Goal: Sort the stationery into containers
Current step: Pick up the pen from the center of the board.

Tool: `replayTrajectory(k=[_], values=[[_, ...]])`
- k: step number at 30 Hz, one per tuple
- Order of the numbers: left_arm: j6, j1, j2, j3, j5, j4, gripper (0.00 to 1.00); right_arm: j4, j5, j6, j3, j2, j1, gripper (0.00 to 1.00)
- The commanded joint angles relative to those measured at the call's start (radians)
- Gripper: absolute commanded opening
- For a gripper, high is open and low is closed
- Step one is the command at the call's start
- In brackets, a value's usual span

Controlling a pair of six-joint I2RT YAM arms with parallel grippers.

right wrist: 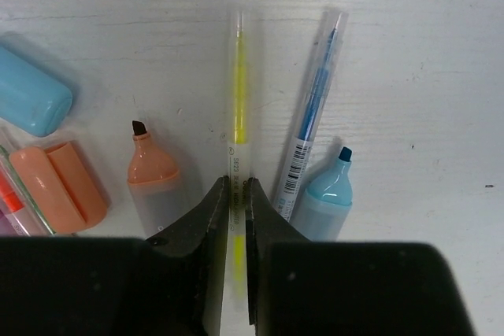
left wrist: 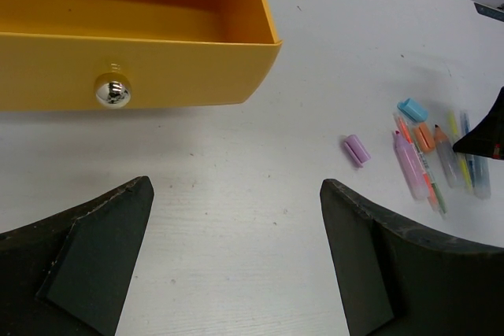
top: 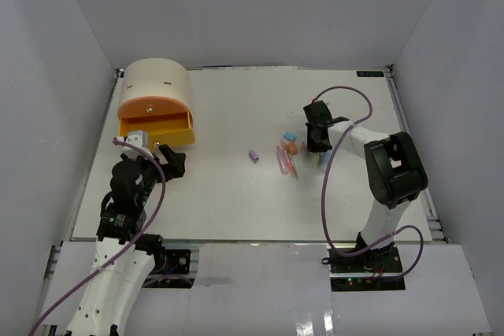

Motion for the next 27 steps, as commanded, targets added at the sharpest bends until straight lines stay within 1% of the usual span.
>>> replayTrajectory(k=[1,2,6,9,10,12,14,15,16,19,20,22,23,25,26,27], values=[[-0.019,-0.003,0.009,0.018,0.065,0.017,0.98,0.009,0.011,-0.016,0.028,-0.035,-0.005,0.11],[-0.023,-0.004,0.013,0.027,0.086,0.017,0.98,0.005,0.007,-0.021,0.031,-0.049,-0.003,0.08],[-0.078,-0.003,0.055,0.133,0.178,0.011,0.98,0.002,-0.051,-0.052,0.042,-0.141,0.0,0.08],[-0.135,-0.003,0.116,0.214,0.27,0.02,0.98,0.043,-0.139,-0.07,0.019,-0.285,0.023,0.08],[-0.161,-0.004,0.137,0.236,0.299,0.023,0.98,0.057,-0.191,-0.078,0.01,-0.313,0.041,0.08],[-0.195,-0.003,0.216,0.298,0.379,0.028,0.98,0.104,-0.269,-0.088,-0.018,-0.4,0.076,0.08],[-0.249,-0.006,0.265,0.328,0.431,0.044,0.98,0.133,-0.317,-0.092,-0.035,-0.452,0.106,0.08],[-0.267,-0.012,0.303,0.34,0.462,0.072,0.98,0.176,-0.376,-0.09,-0.057,-0.503,0.139,0.08],[-0.301,-0.018,0.318,0.355,0.468,0.089,0.98,0.205,-0.399,-0.087,-0.073,-0.528,0.155,0.08],[-0.344,-0.069,0.369,0.381,0.451,0.15,0.98,0.337,-0.475,-0.072,-0.143,-0.609,0.227,0.08],[-0.37,-0.11,0.383,0.388,0.439,0.181,0.98,0.366,-0.49,-0.064,-0.154,-0.623,0.247,0.08],[-0.392,-0.161,0.424,0.403,0.382,0.205,0.98,0.42,-0.502,-0.059,-0.174,-0.646,0.302,0.08],[-0.408,-0.219,0.44,0.409,0.361,0.228,0.98,0.437,-0.504,-0.058,-0.179,-0.658,0.319,0.08],[-0.418,-0.285,0.487,0.423,0.28,0.245,0.98,0.491,-0.509,-0.052,-0.2,-0.666,0.353,0.08],[-0.418,-0.354,0.502,0.438,0.249,0.262,0.98,0.508,-0.515,-0.041,-0.208,-0.669,0.359,0.08],[-0.415,-0.388,0.538,0.446,0.183,0.265,0.98,0.52,-0.527,-0.035,-0.216,-0.669,0.365,0.08]])
